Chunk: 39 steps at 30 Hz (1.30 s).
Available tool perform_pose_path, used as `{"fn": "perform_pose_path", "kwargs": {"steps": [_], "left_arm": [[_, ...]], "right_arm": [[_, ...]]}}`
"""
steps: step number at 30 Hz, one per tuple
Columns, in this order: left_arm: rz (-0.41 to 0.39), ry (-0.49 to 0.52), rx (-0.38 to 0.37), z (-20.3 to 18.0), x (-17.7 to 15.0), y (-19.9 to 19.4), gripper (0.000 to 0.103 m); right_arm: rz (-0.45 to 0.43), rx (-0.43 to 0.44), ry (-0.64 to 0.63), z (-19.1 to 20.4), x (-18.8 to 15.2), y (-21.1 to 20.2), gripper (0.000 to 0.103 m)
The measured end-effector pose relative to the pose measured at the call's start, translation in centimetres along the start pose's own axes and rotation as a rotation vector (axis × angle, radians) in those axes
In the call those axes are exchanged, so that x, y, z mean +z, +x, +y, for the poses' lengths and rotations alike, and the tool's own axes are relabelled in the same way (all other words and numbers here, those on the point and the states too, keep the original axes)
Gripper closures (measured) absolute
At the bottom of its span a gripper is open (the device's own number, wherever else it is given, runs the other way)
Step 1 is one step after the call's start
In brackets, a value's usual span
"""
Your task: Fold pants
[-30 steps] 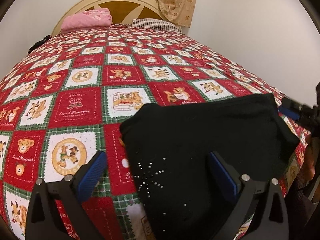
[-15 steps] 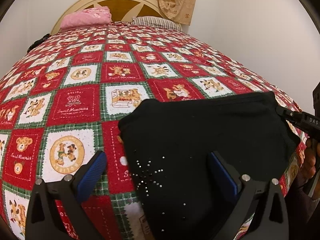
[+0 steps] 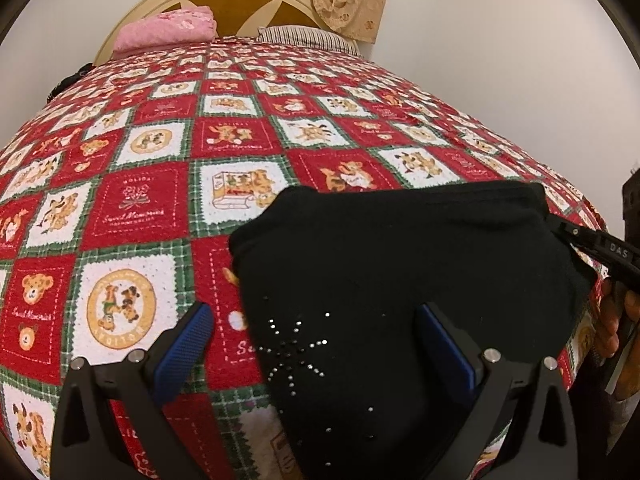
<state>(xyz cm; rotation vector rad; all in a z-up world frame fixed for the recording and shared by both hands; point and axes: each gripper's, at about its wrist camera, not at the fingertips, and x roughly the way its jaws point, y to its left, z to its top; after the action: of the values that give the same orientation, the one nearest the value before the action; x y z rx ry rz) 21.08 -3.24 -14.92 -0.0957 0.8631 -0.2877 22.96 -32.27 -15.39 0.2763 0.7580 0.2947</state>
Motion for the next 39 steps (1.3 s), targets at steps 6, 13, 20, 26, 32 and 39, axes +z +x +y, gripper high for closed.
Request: {"fn": "perform_pose_path", "kwargs": {"steps": [6,13,20,26,32,39], "left_arm": [[0.013,0.009,-0.008,-0.2,0.1,0.5,0.000],[0.014,0.002,-0.022,0.0,0.0,0.7,0.000],[-0.004,0.000,-0.013,0.0,-0.1,0.3,0.000],[-0.047,-0.016,-0.011,0.0,0.1,-0.5,0.000],[-0.027,-0.003,-0.010,-0.4,0.3,0.3,0.000],[-0.020,-0.016,-0.013,0.2,0.4,0.2,0.000]], "right_arm": [[-0.002,-0.009,-0.050,0.6,-0.3,-0.7,0.083],[0.010,0.010,-0.037,0.7,-1.1,-1.1,0.066],[-0.018,-0.007,-0.069,1.4,-1.7,-1.8,0.081],[-0.057,0.014,-0.087,1.9,-1.2,-3.1,0.095],[-0.024,0.029,-0.090,1.7,-1.0,-2.8,0.093],[0.001,-0.013,-0.104,1.7,-1.5,-2.1,0.092]]}}
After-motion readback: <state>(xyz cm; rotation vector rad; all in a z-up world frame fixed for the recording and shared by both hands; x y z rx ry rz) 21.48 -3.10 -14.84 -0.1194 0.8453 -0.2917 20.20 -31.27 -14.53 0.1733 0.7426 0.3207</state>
